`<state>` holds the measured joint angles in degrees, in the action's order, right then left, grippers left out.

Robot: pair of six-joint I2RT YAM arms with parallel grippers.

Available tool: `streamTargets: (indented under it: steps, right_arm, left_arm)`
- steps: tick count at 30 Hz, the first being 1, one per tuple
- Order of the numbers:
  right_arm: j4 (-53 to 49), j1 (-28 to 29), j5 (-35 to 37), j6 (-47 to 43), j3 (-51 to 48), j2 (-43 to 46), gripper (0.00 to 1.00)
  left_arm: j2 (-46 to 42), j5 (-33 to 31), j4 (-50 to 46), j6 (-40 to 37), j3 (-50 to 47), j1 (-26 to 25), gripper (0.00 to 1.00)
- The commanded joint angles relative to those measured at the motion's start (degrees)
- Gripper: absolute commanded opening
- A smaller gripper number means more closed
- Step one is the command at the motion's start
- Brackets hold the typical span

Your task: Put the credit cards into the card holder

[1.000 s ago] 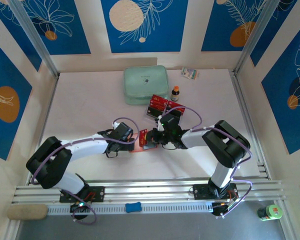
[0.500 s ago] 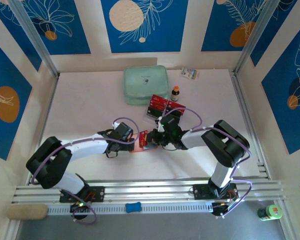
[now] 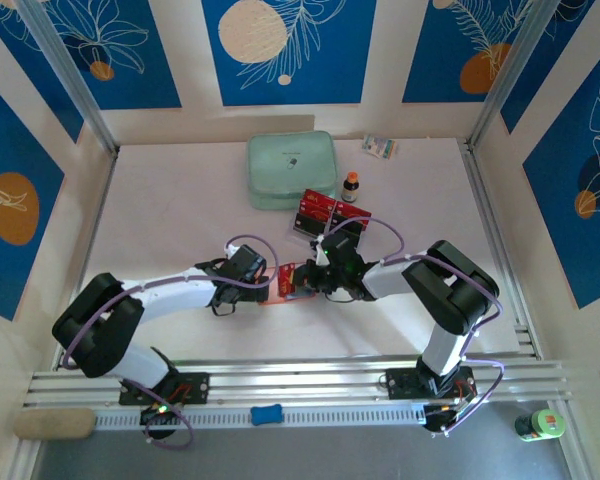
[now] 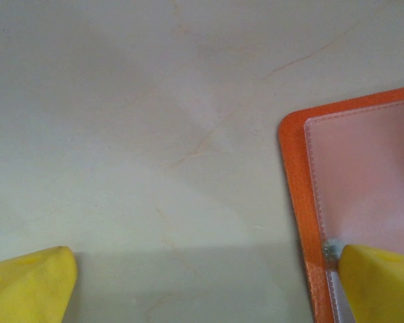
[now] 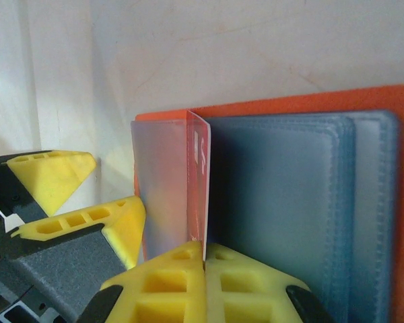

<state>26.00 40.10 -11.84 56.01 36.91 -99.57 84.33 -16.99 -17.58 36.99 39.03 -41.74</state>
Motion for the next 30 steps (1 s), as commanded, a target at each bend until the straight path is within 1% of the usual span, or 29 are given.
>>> streamTargets:
  steps: [1, 16, 30]
  right_arm:
    - [-3.30, 0.68, -0.56, 0.15, -1.73, 0.40, 0.00]
    - [-4.88, 0.84, -0.25, 0.96, -1.94, 0.44, 0.00]
    - [-7.51, 0.86, -3.04, 0.74, 1.30, -2.90, 0.00]
  left_arm:
    - [-0.36, -0.45, -0.38, 0.23, -0.79, 0.52, 0.99]
    - [-0.31, -0.41, -0.29, 0.22, -0.88, 0.52, 0.99]
    - [-0.14, -0.19, -0.04, 0.31, -0.88, 0.53, 0.99]
